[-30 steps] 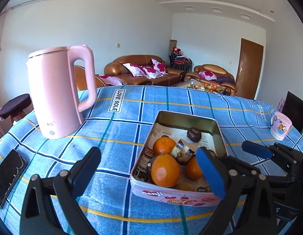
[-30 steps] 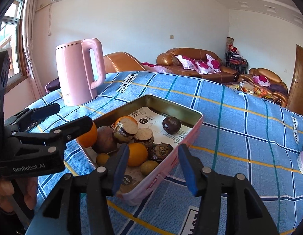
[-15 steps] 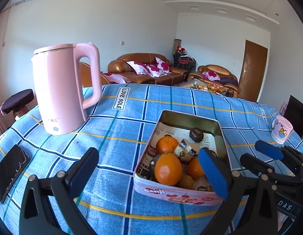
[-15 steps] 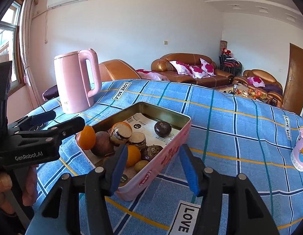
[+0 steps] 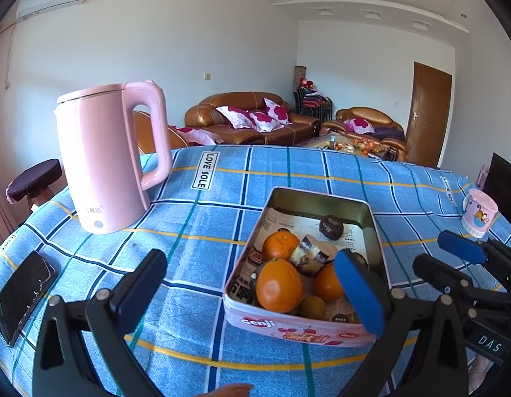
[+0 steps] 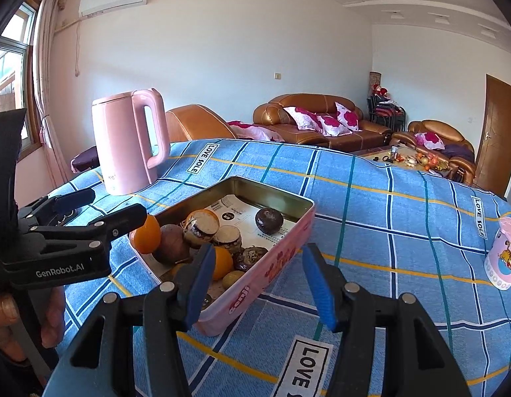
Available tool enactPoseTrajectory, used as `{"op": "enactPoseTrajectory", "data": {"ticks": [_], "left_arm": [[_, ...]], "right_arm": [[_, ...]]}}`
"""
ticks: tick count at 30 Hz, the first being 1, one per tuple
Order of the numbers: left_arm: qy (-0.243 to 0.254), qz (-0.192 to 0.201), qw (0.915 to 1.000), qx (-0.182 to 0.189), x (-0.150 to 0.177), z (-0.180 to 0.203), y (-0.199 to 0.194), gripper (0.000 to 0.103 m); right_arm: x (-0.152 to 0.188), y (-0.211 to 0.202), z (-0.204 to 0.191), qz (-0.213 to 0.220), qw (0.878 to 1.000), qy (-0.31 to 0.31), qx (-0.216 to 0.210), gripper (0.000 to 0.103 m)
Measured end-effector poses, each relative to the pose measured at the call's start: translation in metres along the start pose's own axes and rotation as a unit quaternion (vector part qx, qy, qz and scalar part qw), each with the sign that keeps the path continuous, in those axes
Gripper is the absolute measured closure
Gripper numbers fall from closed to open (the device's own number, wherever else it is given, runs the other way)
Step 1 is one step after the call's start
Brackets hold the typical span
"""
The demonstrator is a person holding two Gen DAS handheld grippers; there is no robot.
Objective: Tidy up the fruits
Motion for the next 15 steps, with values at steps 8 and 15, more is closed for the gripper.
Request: {"op": "enactPoseTrajectory", "data": {"ticks": [8, 15], "left_arm": [[0.002, -0.003, 1.0000, -0.006, 0.0008, 0.0003, 0.0000, 0.000], [0.001, -0.003, 0.9999, -0.010, 0.0018, -0.0020, 0.0010, 0.000]], "right_arm": [[0.0002, -0.0011, 0.0003, 0.000, 1.000, 0.000, -0.001, 0.046], [0.0015, -0.0036, -0.0003, 0.001, 1.000, -0.002, -0.003, 0.046]]}}
Point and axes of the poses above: each gripper's, at about its wrist camera, not at the fingertips, and y roughly the way its jaws point, z to its right, x to its underside, the point moved 9 cm from there along y, roughly the way its jaws point, and after that the axes turned 4 degrees about -z, right-handed, at the moved point
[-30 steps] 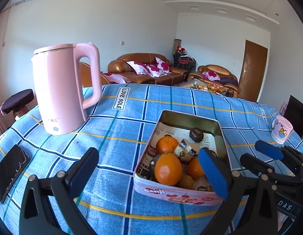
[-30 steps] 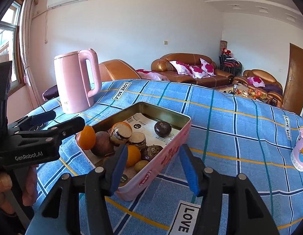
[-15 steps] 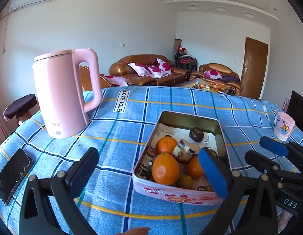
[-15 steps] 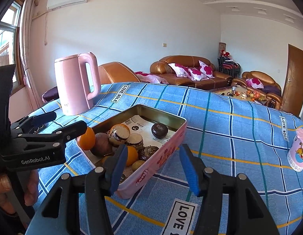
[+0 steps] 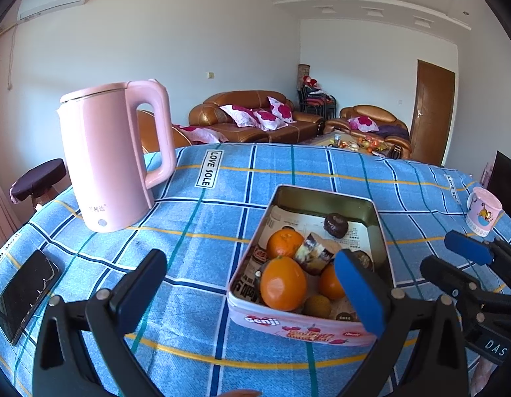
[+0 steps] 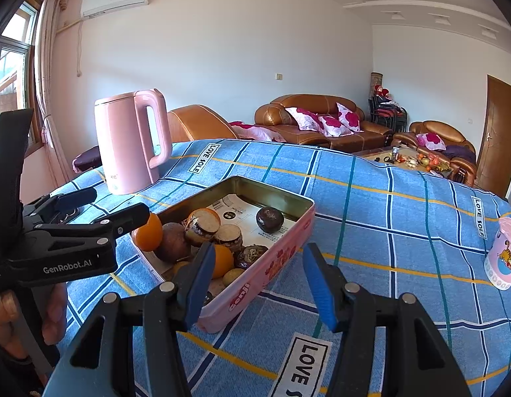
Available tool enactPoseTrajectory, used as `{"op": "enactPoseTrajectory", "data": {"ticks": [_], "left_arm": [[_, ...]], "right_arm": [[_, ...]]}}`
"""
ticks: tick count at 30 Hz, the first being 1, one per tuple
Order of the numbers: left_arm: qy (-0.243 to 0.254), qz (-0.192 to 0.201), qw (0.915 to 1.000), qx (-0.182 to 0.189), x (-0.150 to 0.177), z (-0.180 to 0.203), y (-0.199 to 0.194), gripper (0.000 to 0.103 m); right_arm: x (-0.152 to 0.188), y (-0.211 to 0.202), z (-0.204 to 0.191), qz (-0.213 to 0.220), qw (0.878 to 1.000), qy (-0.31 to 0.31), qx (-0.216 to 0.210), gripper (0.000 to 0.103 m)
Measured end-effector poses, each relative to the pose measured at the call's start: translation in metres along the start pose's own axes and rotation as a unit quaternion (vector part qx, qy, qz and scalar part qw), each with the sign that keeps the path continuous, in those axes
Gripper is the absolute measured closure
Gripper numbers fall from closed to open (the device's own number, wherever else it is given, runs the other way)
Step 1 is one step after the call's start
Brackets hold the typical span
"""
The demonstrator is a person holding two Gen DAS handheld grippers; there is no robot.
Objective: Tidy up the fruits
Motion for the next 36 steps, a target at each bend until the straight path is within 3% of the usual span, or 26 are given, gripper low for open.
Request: {"op": "enactPoseTrajectory", "data": {"ticks": [28, 36], "left_arm": [[-0.005, 0.005, 1.0000, 0.000, -0.002, 0.004, -0.009, 0.000], [0.017, 0.013, 0.9997, -0.006, -0.001, 0.012, -0.011, 0.000]], "right_arm": [[0.003, -0.012, 0.004, 0.010, 1.000, -0.004, 0.005, 0.046], [0.005, -0.016, 0.014, 0.008, 1.000, 0.003, 0.009, 0.046]]}}
Point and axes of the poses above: each gripper's, at about its wrist camera, not at the fingertips, and y roughly the way its jaws point, z to its right, x to its underside, the point moved 9 cm from there along y, roughly the way its jaws point, and after that the axes turned 4 degrees about -z, right-handed, at the moved point
